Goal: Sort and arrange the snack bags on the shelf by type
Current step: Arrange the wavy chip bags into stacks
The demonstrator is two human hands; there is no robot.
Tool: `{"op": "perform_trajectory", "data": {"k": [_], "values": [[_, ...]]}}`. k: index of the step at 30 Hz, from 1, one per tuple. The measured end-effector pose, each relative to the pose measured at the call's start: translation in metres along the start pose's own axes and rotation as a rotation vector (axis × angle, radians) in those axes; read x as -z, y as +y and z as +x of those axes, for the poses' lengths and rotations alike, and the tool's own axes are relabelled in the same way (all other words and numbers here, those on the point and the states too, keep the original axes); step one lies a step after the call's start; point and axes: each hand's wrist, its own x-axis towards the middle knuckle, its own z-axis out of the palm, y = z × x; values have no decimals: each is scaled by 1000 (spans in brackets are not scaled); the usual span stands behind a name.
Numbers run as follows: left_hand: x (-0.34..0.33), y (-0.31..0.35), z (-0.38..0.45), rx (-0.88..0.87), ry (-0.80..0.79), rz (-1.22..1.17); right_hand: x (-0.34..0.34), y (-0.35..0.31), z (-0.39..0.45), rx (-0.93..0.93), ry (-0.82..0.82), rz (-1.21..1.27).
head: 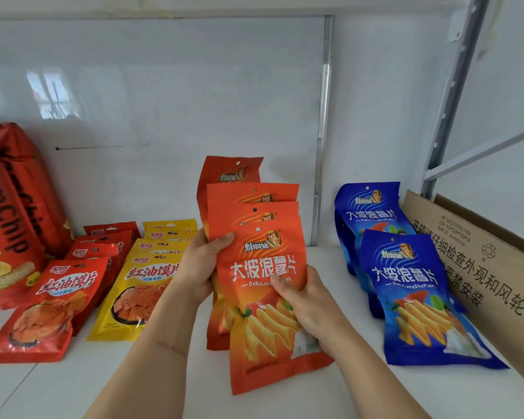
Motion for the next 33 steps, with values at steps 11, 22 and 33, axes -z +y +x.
{"op": "perform_trajectory", "data": {"k": [11, 22, 33], "values": [[24, -15, 38, 275, 110, 294, -43, 13, 7, 9, 124, 48], [27, -11, 45, 360, 68, 301, -68, 21, 9, -24, 247, -121], [30, -3, 18, 131, 182, 449, -65, 23, 12, 11, 285, -75]]}}
